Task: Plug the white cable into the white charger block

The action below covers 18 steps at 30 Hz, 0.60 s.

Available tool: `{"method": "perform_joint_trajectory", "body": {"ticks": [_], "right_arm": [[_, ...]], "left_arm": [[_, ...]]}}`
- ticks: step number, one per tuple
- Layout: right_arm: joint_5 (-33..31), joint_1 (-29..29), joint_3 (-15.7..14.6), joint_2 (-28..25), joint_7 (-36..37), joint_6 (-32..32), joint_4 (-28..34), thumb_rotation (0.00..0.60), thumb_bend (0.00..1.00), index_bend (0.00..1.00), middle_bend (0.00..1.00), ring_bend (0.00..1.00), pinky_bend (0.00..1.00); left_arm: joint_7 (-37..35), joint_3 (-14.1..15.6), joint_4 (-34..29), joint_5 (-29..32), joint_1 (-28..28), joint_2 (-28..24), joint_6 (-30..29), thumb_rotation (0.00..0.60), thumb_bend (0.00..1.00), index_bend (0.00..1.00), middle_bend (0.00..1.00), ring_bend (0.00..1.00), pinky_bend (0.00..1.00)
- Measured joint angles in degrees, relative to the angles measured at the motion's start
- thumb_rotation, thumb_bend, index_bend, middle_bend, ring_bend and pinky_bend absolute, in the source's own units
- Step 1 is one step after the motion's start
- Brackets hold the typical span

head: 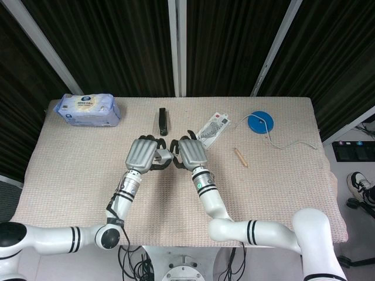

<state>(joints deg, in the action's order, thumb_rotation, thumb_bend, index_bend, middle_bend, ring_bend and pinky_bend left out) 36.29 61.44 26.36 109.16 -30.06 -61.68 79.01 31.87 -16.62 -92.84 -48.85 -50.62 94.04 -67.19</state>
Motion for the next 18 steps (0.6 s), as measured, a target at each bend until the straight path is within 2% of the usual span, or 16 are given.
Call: {"method": "perform_joint_trajectory", "body": {"ticks": [13, 18], "right_arm": [[1.9, -0.2, 0.6, 0.9, 2.7, 0.0, -0.7, 0.600, 0.33, 0.62, 0.53, 0.26, 0.06], [1.8, -0.4, 0.5, 0.6, 2.4, 0.1, -0.4, 0.600, 0.33, 0.56, 0.53, 0.26, 0.06]], "left_arm": [[-1.0, -0.2, 0.7, -0.5, 0.3, 0.4, 0.3, 0.437, 0.37, 0.50, 0.50, 0.30, 0.33], [-1.4, -0.3, 0.9, -0.6, 0.5, 0.4, 0.4, 0.438, 0.37, 0.50, 0.50, 0.30, 0.33]]}}
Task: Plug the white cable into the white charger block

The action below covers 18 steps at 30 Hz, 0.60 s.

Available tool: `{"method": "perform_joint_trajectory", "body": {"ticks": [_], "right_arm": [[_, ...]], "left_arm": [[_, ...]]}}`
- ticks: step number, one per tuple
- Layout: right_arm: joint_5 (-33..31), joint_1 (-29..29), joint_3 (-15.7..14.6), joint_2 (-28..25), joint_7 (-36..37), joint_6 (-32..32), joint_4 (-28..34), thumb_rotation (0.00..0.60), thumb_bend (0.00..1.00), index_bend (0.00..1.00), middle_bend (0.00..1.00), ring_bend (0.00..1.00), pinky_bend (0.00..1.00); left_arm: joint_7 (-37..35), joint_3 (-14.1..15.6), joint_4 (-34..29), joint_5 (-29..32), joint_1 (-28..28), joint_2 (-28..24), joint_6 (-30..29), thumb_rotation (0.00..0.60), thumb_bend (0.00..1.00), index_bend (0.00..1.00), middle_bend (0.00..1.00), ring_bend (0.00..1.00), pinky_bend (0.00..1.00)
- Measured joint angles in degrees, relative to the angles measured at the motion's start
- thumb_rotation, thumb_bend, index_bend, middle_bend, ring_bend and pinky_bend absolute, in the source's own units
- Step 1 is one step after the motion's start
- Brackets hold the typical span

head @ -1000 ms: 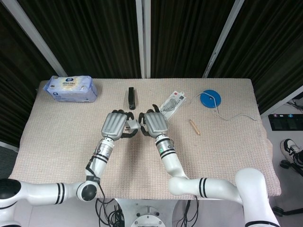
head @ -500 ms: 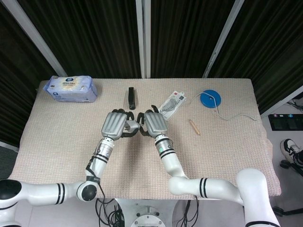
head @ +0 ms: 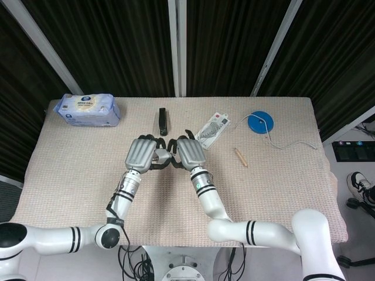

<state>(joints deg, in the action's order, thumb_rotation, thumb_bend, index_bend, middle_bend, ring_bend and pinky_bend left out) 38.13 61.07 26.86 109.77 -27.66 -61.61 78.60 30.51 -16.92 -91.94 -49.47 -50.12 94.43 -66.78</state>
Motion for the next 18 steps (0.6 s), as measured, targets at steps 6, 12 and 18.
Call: {"method": "perform_joint_trajectory", "body": {"ticks": [6, 12, 18], "right_arm": [[0.3, -0.1, 0.1, 0.1, 0.7, 0.2, 0.1, 0.600, 0.33, 0.53, 0.53, 0.26, 0.06], [-0.7, -0.2, -0.3, -0.6, -0.8, 0.5, 0.4, 0.600, 0.24, 0.24, 0.43, 0.22, 0.03], [-1.8, -0.7, -1.0, -2.8, -2.8, 0.7, 2.3, 0.600, 0.12, 0.03, 0.27, 0.12, 0.01]], "left_arm": [[0.0, 0.1, 0.0, -0.2, 0.0, 0.0, 0.3, 0.440, 0.37, 0.50, 0.50, 0.30, 0.33], [0.0, 0.2, 0.3, -0.3, 0.4, -0.4, 0.2, 0.439, 0.37, 0.50, 0.50, 0.30, 0.33], [-1.0, 0.6, 1.1, -0.9, 1.0, -0.7, 0.2, 0.438, 0.37, 0.50, 0.50, 0.30, 0.33]]}}
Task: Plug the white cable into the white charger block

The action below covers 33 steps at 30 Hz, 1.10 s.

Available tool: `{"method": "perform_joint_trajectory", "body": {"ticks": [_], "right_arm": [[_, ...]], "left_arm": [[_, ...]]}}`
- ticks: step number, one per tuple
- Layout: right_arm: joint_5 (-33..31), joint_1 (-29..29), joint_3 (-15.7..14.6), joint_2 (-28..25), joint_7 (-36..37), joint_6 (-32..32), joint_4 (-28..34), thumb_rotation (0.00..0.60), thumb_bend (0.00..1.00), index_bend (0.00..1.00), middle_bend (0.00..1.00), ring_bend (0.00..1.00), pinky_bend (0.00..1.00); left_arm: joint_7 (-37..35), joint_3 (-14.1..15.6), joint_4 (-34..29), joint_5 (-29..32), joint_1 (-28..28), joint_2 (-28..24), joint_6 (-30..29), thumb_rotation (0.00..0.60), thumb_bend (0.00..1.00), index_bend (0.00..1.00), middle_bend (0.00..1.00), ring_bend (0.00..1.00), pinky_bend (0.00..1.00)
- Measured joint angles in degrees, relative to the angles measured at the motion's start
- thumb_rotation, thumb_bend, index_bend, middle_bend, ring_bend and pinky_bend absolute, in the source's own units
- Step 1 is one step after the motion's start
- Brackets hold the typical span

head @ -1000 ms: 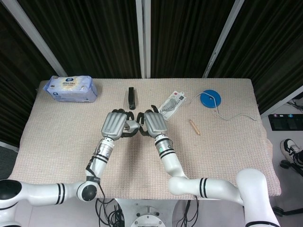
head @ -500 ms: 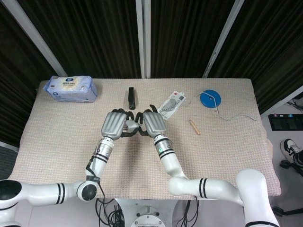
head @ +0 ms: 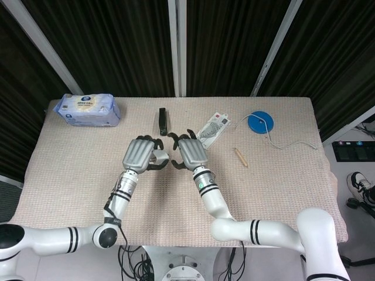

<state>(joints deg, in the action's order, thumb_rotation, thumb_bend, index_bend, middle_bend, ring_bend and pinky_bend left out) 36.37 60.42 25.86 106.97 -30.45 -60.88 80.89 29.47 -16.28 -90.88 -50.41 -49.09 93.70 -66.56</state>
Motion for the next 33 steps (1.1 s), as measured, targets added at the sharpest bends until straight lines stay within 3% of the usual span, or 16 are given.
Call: {"method": "perform_joint_trajectory", "body": {"ticks": [4, 7, 10, 14, 21, 27, 33], "right_arm": [[-1.0, -0.4, -0.7, -2.0, -1.9, -0.2, 1.7, 0.600, 0.12, 0.00, 0.19, 0.08, 0.00], [-1.2, -1.0, -1.3, -4.0, -3.3, -1.0, 3.5, 0.600, 0.12, 0.00, 0.17, 0.07, 0.00], [-1.0, -1.9, -2.0, -6.5, -4.4, -2.2, 5.6, 0.600, 0.12, 0.00, 0.16, 0.06, 0.00], [-0.5, -3.4, -3.0, -10.1, -5.4, -3.7, 9.0, 0.600, 0.12, 0.00, 0.15, 0.06, 0.00], [1.5, -6.9, -5.0, -15.7, -5.4, -6.0, 14.3, 0.600, 0.12, 0.00, 0.15, 0.05, 0.00], [3.3, -10.1, -7.1, -20.5, -3.9, -6.8, 17.5, 0.600, 0.12, 0.00, 0.14, 0.05, 0.02], [9.2, -15.5, -10.7, -29.2, 0.6, -6.6, 21.5, 0.600, 0.18, 0.02, 0.19, 0.07, 0.09]], "left_arm": [[-1.7, 0.6, 1.3, -1.3, 0.7, -0.1, 0.2, 0.439, 0.37, 0.50, 0.49, 0.30, 0.32], [-3.6, 1.2, 2.7, -2.4, 1.3, -0.1, 0.7, 0.477, 0.37, 0.48, 0.47, 0.27, 0.29], [-6.9, 2.3, 5.7, -4.4, 2.1, 0.1, 1.9, 0.519, 0.36, 0.41, 0.41, 0.21, 0.23], [-10.9, 4.1, 10.2, -6.5, 3.0, 0.3, 4.6, 0.569, 0.32, 0.26, 0.26, 0.08, 0.13], [-15.0, 6.4, 16.3, -8.8, 4.8, 0.4, 8.5, 0.598, 0.30, 0.22, 0.21, 0.04, 0.11], [-15.9, 6.8, 14.8, -10.6, 6.4, -2.3, 7.6, 0.600, 0.29, 0.21, 0.18, 0.03, 0.09], [-17.8, 7.5, 11.1, -14.3, 11.2, -10.1, 1.0, 0.600, 0.28, 0.21, 0.18, 0.03, 0.09]]}}
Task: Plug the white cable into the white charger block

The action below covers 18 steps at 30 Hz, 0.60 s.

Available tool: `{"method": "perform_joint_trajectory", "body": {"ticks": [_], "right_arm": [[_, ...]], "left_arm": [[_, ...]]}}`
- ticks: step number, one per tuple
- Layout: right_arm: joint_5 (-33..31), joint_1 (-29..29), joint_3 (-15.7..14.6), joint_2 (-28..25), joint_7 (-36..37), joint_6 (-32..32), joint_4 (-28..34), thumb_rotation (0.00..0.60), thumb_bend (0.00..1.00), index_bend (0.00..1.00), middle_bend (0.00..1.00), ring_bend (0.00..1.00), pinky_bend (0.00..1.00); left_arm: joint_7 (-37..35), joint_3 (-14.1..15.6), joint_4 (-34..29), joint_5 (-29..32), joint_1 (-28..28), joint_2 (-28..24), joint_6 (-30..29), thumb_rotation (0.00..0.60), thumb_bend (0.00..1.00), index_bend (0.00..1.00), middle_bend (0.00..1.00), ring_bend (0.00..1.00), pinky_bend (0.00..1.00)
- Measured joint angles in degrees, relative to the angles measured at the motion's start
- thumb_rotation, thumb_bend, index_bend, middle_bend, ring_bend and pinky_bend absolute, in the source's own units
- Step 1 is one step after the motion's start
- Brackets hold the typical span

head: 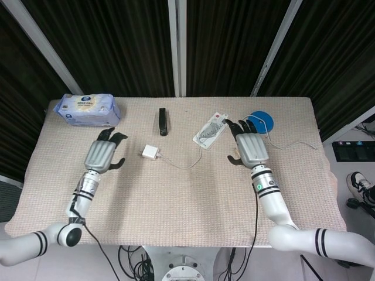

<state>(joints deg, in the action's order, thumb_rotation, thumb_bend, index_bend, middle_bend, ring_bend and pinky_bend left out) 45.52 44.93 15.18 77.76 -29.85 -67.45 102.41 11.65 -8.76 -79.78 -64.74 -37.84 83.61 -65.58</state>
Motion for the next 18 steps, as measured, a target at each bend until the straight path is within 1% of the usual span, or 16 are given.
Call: {"method": "perform_joint_trajectory", "body": {"ticks": [4, 6, 10, 13, 16, 18], "right_arm": [[8.5, -5.7, -3.5, -7.6, 5.9, -1.2, 2.1, 0.600, 0.20, 0.05, 0.19, 0.07, 0.09], [12.7, -8.7, -5.3, -9.9, 8.9, -2.6, 2.6, 0.600, 0.19, 0.06, 0.19, 0.07, 0.08], [22.3, -16.4, -9.7, -13.6, 17.2, -7.7, 2.4, 0.600, 0.21, 0.06, 0.18, 0.06, 0.07], [27.9, -21.5, -12.7, -15.1, 22.6, -12.0, 1.2, 0.600, 0.21, 0.06, 0.18, 0.05, 0.07], [31.7, -25.8, -14.8, -15.6, 26.1, -16.1, -0.3, 0.600, 0.21, 0.06, 0.18, 0.05, 0.07], [33.2, -27.8, -15.6, -15.6, 27.5, -18.0, -0.9, 0.600, 0.21, 0.06, 0.18, 0.05, 0.07]], "left_arm": [[-2.3, 1.6, -2.5, -2.5, 5.3, -6.6, -4.9, 0.600, 0.28, 0.21, 0.18, 0.03, 0.08], [-3.5, 2.7, -4.0, -3.5, 7.9, -9.7, -6.8, 0.600, 0.28, 0.21, 0.18, 0.03, 0.08], [-5.6, 5.3, -7.7, -5.5, 14.5, -15.6, -12.4, 0.600, 0.28, 0.21, 0.19, 0.03, 0.07], [-6.4, 6.9, -10.5, -6.8, 18.6, -17.6, -16.5, 0.600, 0.28, 0.21, 0.19, 0.03, 0.07], [-6.3, 8.5, -13.3, -8.7, 22.4, -19.0, -20.6, 0.600, 0.27, 0.21, 0.19, 0.03, 0.07], [-5.6, 9.4, -14.9, -10.5, 24.5, -19.4, -23.1, 0.600, 0.27, 0.21, 0.19, 0.03, 0.07]]}}
